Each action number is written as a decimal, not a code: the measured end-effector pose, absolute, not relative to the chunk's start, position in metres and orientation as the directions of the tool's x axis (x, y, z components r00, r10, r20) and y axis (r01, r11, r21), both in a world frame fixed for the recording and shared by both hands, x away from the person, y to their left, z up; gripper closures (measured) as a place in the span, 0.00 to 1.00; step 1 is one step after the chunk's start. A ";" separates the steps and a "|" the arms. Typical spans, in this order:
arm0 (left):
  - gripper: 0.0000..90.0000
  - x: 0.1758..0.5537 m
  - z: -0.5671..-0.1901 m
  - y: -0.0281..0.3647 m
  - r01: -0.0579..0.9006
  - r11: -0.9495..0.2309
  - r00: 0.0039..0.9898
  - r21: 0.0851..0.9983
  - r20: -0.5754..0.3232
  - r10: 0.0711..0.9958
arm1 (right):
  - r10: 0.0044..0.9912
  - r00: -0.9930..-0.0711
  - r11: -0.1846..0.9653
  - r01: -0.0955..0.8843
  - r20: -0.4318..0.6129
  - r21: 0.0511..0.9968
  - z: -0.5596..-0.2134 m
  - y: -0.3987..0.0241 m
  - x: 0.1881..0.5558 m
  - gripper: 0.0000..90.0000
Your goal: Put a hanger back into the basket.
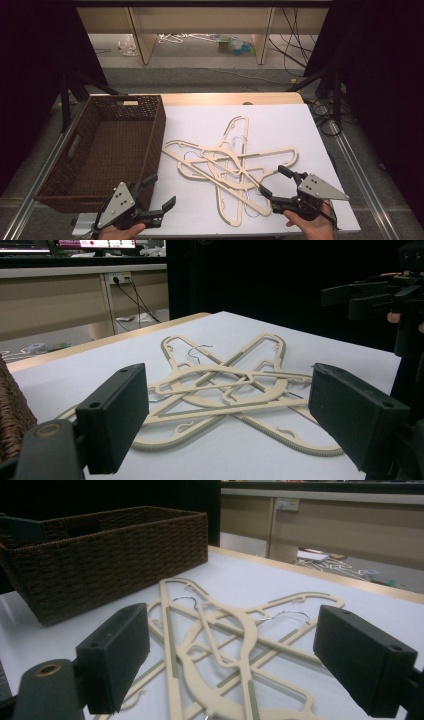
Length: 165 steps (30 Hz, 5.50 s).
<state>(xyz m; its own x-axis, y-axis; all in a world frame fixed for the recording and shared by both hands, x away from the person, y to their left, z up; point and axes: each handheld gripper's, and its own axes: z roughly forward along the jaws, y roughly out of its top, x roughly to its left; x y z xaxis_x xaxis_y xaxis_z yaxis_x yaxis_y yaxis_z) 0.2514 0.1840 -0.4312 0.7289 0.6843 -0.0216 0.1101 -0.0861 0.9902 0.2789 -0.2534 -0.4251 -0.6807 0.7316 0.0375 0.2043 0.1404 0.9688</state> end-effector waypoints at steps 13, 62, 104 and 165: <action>0.18 0.252 -0.432 0.184 0.111 -0.101 0.734 0.989 -0.013 0.679 | 0.717 -0.694 0.177 0.268 0.063 0.947 -0.431 -0.252 0.288 0.21; 0.18 0.253 -0.432 0.181 0.122 -0.115 0.741 0.986 -0.014 0.671 | 0.645 -0.742 0.520 0.601 0.182 0.607 -0.480 -0.216 0.399 0.85; 0.23 0.352 -0.445 0.052 0.272 -0.400 0.837 0.875 -0.010 0.547 | 0.536 -0.844 0.663 0.403 -0.024 0.630 -0.422 -0.265 0.338 0.88; 0.95 0.343 -0.370 0.047 0.283 -0.589 0.947 0.757 -0.121 0.299 | 0.565 -0.823 0.486 0.272 -0.061 0.831 -0.371 -0.293 0.324 0.50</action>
